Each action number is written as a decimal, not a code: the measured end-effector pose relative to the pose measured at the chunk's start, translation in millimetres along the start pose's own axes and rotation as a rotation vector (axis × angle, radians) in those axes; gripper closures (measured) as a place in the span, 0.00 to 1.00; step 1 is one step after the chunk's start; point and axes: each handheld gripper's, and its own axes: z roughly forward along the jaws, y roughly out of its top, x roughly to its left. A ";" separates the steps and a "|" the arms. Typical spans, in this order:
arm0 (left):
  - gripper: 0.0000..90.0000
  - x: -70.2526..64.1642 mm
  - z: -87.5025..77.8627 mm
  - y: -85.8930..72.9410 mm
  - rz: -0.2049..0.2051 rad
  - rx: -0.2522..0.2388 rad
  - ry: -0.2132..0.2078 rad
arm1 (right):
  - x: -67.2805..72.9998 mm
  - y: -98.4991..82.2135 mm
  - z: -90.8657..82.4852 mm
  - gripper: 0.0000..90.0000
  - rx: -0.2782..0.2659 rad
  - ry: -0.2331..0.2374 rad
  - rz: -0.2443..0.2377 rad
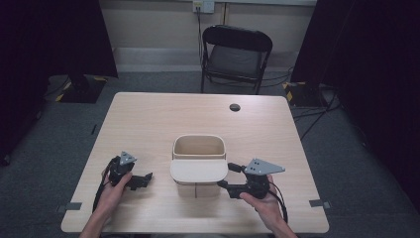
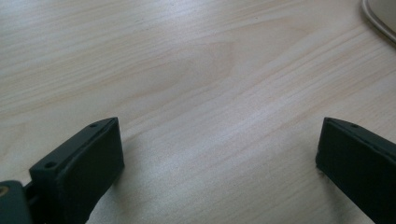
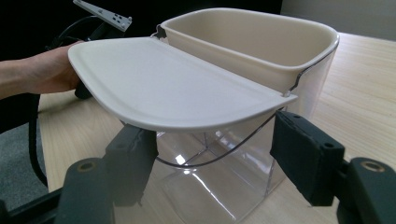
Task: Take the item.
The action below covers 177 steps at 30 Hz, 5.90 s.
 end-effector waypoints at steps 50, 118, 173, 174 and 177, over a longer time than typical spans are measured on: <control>0.00 0.0 0.0 0.0 0.000 0.000 0.000 | -1.3 12.9 -1.0 0.34 -0.042 0.008 -0.005; 0.00 0.0 0.0 0.0 -0.001 0.000 0.000 | -4.1 32.6 2.9 0.44 -0.081 0.036 -0.003; 0.00 0.0 0.0 0.0 0.000 0.001 -0.001 | -8.9 46.5 12.4 0.54 -0.061 0.062 -0.019; 0.00 0.0 0.0 0.0 0.000 0.001 -0.001 | -8.9 46.5 12.4 0.54 -0.061 0.062 -0.019; 0.00 0.0 0.0 0.0 0.000 0.000 0.000 | -9.9 47.9 12.8 0.55 -0.056 0.062 -0.017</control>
